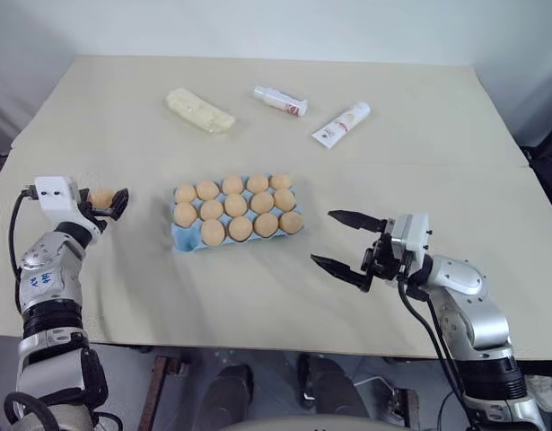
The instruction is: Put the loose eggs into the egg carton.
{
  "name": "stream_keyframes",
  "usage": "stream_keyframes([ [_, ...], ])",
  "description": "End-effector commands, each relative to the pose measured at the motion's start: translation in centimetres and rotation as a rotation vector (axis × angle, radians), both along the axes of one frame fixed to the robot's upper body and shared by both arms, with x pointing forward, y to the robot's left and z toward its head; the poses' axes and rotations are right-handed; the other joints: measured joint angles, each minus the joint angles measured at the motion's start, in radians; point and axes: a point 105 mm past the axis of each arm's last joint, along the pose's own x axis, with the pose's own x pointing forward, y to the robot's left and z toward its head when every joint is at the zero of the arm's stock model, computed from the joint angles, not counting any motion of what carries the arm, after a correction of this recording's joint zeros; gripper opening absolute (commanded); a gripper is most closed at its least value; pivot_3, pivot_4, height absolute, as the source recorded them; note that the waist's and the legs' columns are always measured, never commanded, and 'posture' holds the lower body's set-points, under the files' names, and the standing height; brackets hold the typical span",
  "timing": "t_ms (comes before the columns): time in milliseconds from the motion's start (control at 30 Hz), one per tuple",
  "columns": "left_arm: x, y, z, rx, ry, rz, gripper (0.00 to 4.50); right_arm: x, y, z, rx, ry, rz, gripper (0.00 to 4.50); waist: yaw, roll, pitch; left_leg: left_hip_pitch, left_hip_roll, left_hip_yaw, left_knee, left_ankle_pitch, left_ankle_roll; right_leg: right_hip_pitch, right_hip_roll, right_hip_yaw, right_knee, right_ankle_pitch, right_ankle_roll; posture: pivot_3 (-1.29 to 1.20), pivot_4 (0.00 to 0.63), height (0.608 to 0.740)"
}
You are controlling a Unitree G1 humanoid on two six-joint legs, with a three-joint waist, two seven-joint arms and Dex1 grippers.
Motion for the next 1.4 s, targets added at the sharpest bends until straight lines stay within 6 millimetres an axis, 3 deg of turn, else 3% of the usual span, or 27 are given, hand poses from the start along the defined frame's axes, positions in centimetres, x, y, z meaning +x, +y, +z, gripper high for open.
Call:
stream_keyframes([
  [33,0.1,1.5,0.7,0.069,-0.009,0.039,4.50,-0.4,0.4,0.8,0.029,-0.029,0.008,4.46,0.000,0.000,0.000,0.000,0.000,0.000,0.000,0.000,0.000,0.000,0.000,0.000,0.000,0.000,0.000,0.00,0.150,0.740],
  [133,0.3,1.8,0.3,0.050,0.002,0.054,3.87,-0.5,0.3,0.6,0.034,-0.019,-0.001,4.50,0.003,0.000,0.000,0.000,0.000,0.000,0.000,-0.001,0.002,0.000,0.000,0.000,0.002,0.000,0.000,0.00,0.150,0.740],
  [333,0.0,2.5,-0.1,0.059,-0.010,0.071,2.10,-0.6,0.4,0.2,0.035,-0.006,-0.007,4.50,0.002,-0.001,0.000,0.001,-0.001,-0.001,0.002,0.000,0.003,0.000,-0.001,0.000,0.005,0.000,0.000,0.00,0.150,0.740],
  [467,-0.5,2.1,0.6,0.050,-0.092,0.016,2.10,-0.7,0.4,-0.2,0.033,0.008,-0.009,4.50,0.002,-0.001,0.000,0.001,-0.001,-0.001,0.003,0.000,0.003,0.000,-0.001,0.000,0.006,0.000,0.000,0.00,0.150,0.740],
  [567,-1.7,0.7,2.6,0.100,-0.241,-0.107,2.10,-0.9,0.5,-0.5,0.030,0.023,-0.006,4.50,-0.002,-0.001,0.000,0.001,-0.001,0.000,0.002,0.000,0.003,0.000,-0.001,0.000,0.005,0.000,0.000,0.00,0.150,0.740],
  [633,-2.8,-1.6,3.8,0.128,-0.303,-0.265,2.10,-0.9,0.5,-0.6,0.028,0.034,-0.008,4.50,-0.001,-0.001,0.000,0.001,0.000,-0.001,0.002,0.000,0.002,0.000,-0.001,0.000,0.004,0.000,0.000,0.00,0.150,0.740],
  [733,-5.0,-7.8,3.8,0.188,-0.263,-0.608,2.10,-0.9,0.3,-0.7,0.021,0.040,-0.019,4.50,0.002,-0.001,0.000,0.000,0.000,0.000,0.002,-0.001,0.003,0.000,-0.002,0.001,0.003,0.000,0.000,0.00,0.150,0.740],
  [800,-6.4,-10.4,3.0,0.215,-0.204,-0.762,2.10,-0.9,0.2,-0.8,0.018,0.044,-0.024,4.50,0.006,0.000,0.000,0.001,0.000,-0.001,0.002,-0.001,0.003,0.001,-0.002,0.001,0.003,0.000,0.000,0.00,0.150,0.740],
  [867,-7.3,-11.7,2.1,0.233,-0.149,-0.847,2.10,-0.9,0.1,-0.9,0.016,0.047,-0.029,4.50,0.004,0.000,0.000,0.003,0.000,-0.002,0.002,-0.001,0.004,0.004,-0.003,0.001,0.002,0.000,0.000,0.00,0.150,0.740],
  [1067,-6.8,-11.7,1.6,0.225,-0.120,-0.847,2.10,-0.9,0.2,-0.9,0.024,0.049,-0.042,4.50,0.000,0.001,0.000,0.004,0.001,-0.002,0.002,0.000,0.004,0.003,-0.001,0.000,0.004,0.000,-0.002,0.00,0.150,0.740],
  [1200,-6.9,-11.7,1.3,0.238,-0.096,-0.872,3.15,-1.0,0.3,-0.9,0.028,0.047,-0.044,4.50,0.000,0.001,0.000,0.003,0.000,-0.002,0.002,0.000,0.004,0.003,-0.001,0.000,0.003,0.000,-0.002,0.00,0.150,0.740],
  [1333,-7.6,-9.7,1.7,0.284,-0.076,-0.831,4.31,-1.1,0.2,-0.9,0.026,0.043,-0.048,4.50,0.000,0.001,0.000,0.003,0.001,-0.002,0.002,0.000,0.004,0.003,-0.001,0.000,0.002,0.000,-0.002,0.00,0.150,0.740],
  [1400,-7.9,-8.9,1.9,0.287,-0.069,-0.810,4.49,-1.2,0.1,-0.9,0.024,0.042,-0.049,4.50,0.000,0.001,0.000,0.003,0.001,-0.002,0.001,0.000,0.004,0.003,-0.001,0.000,0.002,0.000,-0.002,0.00,0.150,0.740],
])
